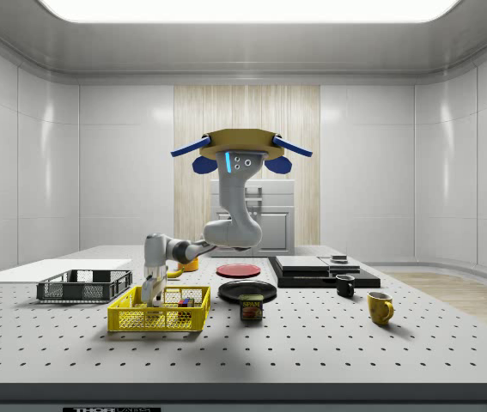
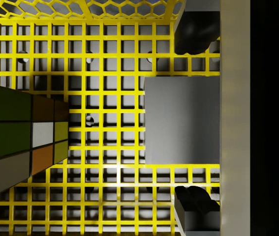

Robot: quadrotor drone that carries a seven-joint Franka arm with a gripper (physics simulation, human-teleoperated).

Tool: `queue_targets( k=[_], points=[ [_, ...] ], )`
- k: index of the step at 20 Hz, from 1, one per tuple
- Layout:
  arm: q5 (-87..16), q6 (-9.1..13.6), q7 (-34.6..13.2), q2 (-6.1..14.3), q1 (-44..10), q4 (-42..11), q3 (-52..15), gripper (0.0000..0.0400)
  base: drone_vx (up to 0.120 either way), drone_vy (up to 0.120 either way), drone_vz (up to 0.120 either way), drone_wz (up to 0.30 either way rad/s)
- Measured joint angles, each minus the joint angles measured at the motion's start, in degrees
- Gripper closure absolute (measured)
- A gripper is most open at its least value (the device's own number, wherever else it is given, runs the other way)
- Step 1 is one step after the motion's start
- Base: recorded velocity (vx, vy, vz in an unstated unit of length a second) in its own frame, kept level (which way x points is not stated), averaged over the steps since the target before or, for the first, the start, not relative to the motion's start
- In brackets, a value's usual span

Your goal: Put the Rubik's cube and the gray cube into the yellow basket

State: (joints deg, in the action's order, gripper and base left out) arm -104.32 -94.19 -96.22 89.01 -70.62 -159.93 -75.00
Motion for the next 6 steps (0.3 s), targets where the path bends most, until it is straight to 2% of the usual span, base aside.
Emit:
queue_targets(
  k=[6],
  points=[
    [2.9, 1.0, 0.0, 0.1, 0.4, -0.7, -3.0, 0.0001, 0.0, 0.0, 0.0, 0.0]
  ],
)
